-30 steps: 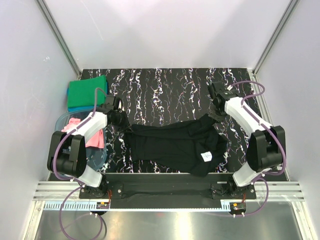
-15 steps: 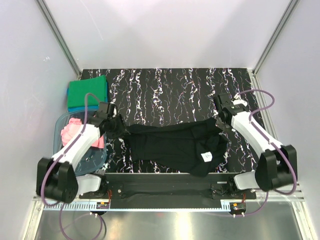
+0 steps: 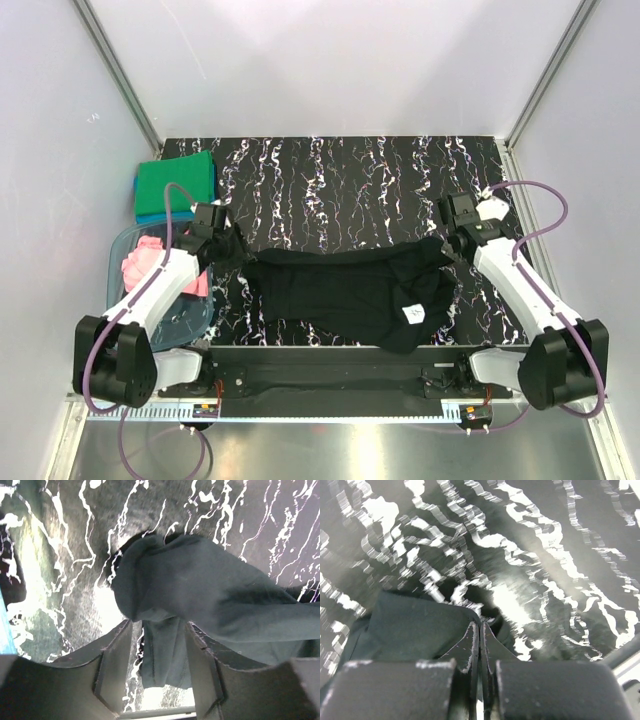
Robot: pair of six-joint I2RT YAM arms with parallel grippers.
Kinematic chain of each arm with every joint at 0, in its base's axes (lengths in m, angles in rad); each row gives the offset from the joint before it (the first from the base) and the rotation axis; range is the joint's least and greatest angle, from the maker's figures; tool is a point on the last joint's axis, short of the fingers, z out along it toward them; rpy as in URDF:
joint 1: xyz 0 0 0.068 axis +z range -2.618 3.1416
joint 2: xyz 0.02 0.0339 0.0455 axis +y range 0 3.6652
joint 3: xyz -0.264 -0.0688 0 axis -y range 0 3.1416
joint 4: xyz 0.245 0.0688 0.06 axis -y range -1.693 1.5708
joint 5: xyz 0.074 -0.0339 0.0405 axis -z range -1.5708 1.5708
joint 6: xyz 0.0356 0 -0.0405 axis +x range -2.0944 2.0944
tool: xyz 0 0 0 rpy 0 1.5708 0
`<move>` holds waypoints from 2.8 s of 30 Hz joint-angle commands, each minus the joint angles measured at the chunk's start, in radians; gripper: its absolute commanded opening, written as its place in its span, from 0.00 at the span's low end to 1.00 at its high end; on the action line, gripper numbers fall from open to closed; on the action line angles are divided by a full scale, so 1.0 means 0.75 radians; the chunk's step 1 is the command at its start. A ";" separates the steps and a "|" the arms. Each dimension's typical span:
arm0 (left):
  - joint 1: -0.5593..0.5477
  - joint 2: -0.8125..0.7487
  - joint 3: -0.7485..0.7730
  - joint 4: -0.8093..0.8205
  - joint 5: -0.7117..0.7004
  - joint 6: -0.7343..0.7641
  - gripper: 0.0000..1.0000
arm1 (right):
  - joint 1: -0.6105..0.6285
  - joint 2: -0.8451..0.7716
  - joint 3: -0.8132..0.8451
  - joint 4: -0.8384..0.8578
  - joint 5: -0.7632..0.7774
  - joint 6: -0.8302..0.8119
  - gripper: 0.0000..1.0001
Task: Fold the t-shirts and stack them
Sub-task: Flatten the tshirt out
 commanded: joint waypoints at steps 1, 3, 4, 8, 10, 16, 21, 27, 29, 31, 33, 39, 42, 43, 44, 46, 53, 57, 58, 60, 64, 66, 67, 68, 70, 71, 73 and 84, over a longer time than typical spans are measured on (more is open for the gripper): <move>0.028 -0.046 -0.004 0.063 0.010 -0.030 0.52 | -0.079 0.036 0.022 -0.019 0.166 0.045 0.00; 0.040 -0.036 0.025 0.041 0.008 -0.044 0.56 | -0.151 0.038 0.018 -0.013 0.180 0.055 0.00; 0.046 -0.031 0.035 0.027 0.004 -0.046 0.59 | -0.172 0.024 0.016 -0.005 0.174 0.057 0.00; 0.050 -0.044 0.074 -0.004 -0.011 -0.068 0.61 | -0.221 -0.021 0.008 0.006 0.198 0.045 0.00; 0.057 -0.056 0.068 0.006 -0.002 -0.097 0.62 | -0.239 -0.044 -0.005 0.008 0.211 0.031 0.00; 0.077 -0.052 -0.069 0.257 0.226 -0.232 0.61 | -0.315 -0.089 -0.080 0.044 0.176 0.004 0.00; 0.083 -0.003 -0.167 0.494 0.322 -0.220 0.60 | -0.317 -0.080 -0.078 0.065 0.153 -0.014 0.00; 0.085 0.036 -0.208 0.601 0.364 -0.083 0.50 | -0.317 -0.081 -0.076 0.077 0.145 -0.029 0.00; 0.085 0.059 -0.212 0.595 0.313 -0.083 0.50 | -0.317 -0.080 -0.076 0.085 0.131 -0.029 0.00; 0.085 0.061 -0.243 0.634 0.296 -0.101 0.50 | -0.317 -0.083 -0.076 0.096 0.117 -0.029 0.00; 0.085 0.073 -0.265 0.668 0.274 -0.130 0.49 | -0.317 -0.089 -0.076 0.104 0.106 -0.035 0.00; 0.108 0.073 -0.412 1.048 0.427 -0.332 0.48 | -0.317 -0.068 -0.068 0.118 0.086 -0.053 0.00; 0.126 0.071 -0.470 1.141 0.460 -0.428 0.50 | -0.319 -0.072 -0.068 0.120 0.092 -0.059 0.00; 0.126 0.079 -0.464 1.127 0.454 -0.433 0.51 | -0.317 -0.076 -0.070 0.120 0.090 -0.061 0.00; 0.128 0.087 -0.446 1.098 0.448 -0.431 0.52 | -0.317 -0.080 -0.074 0.126 0.088 -0.063 0.00; 0.132 0.114 -0.437 1.086 0.437 -0.437 0.54 | -0.317 -0.089 -0.076 0.132 0.080 -0.066 0.00; 0.189 0.122 -0.564 1.337 0.462 -0.670 0.54 | -0.319 -0.074 -0.074 0.136 0.078 -0.072 0.00; 0.202 0.130 -0.578 1.347 0.472 -0.741 0.54 | -0.317 -0.078 -0.074 0.143 0.072 -0.074 0.00; 0.204 0.122 -0.591 1.366 0.474 -0.758 0.54 | -0.317 -0.078 -0.074 0.143 0.074 -0.074 0.00; 0.206 0.118 -0.587 1.372 0.480 -0.766 0.54 | -0.317 -0.076 -0.076 0.145 0.072 -0.074 0.00; 0.208 0.098 -0.582 1.346 0.491 -0.739 0.54 | -0.317 -0.072 -0.076 0.143 0.078 -0.076 0.00; 0.210 0.061 -0.585 1.323 0.488 -0.725 0.54 | -0.317 -0.068 -0.074 0.139 0.084 -0.074 0.00; 0.212 0.048 -0.585 1.303 0.486 -0.715 0.54 | -0.319 -0.066 -0.068 0.132 0.092 -0.074 0.00; 0.212 0.036 -0.572 1.252 0.486 -0.691 0.54 | -0.317 -0.062 -0.066 0.126 0.098 -0.072 0.00; 0.220 -0.015 -0.564 1.195 0.462 -0.670 0.53 | -0.319 -0.056 -0.058 0.122 0.106 -0.070 0.00; 0.234 -0.035 -0.564 1.127 0.423 -0.668 0.52 | -0.317 -0.054 -0.058 0.122 0.104 -0.070 0.00; 0.251 -0.076 -0.585 1.117 0.407 -0.684 0.52 | -0.317 -0.060 -0.058 0.124 0.102 -0.072 0.00; 0.267 0.063 -0.640 1.280 0.454 -0.813 0.51 | -0.319 -0.078 -0.060 0.130 0.074 -0.072 0.00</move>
